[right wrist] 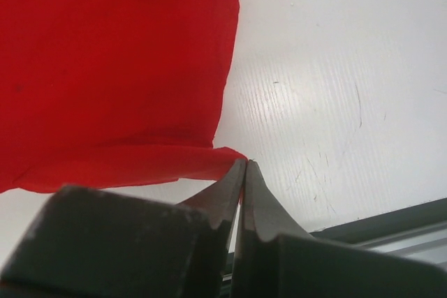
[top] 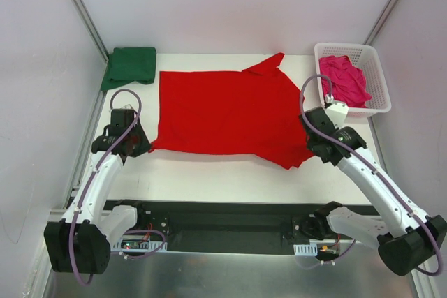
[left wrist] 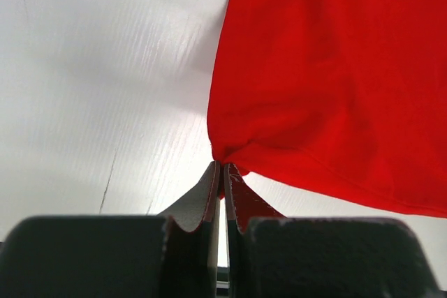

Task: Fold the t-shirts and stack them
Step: Fold the flattened tshirt in 1/3 of the way

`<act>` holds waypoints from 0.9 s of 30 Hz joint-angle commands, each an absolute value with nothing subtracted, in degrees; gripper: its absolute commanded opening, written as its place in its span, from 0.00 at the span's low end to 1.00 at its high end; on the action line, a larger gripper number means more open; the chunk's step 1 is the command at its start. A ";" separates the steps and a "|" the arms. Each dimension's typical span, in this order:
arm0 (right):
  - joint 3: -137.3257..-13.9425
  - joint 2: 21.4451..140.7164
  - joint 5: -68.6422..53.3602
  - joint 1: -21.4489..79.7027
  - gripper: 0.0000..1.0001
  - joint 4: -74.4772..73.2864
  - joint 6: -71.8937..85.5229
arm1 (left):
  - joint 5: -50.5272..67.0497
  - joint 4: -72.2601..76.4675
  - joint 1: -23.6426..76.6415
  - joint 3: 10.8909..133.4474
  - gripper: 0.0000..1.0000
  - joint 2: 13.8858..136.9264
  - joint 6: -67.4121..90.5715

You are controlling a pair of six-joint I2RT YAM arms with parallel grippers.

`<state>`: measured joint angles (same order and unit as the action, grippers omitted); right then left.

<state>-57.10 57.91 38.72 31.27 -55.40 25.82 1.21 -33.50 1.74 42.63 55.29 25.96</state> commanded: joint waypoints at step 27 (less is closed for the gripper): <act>-74.18 78.03 26.28 15.30 0.01 -33.49 4.93 | -1.76 -30.77 0.62 49.83 0.00 65.21 25.05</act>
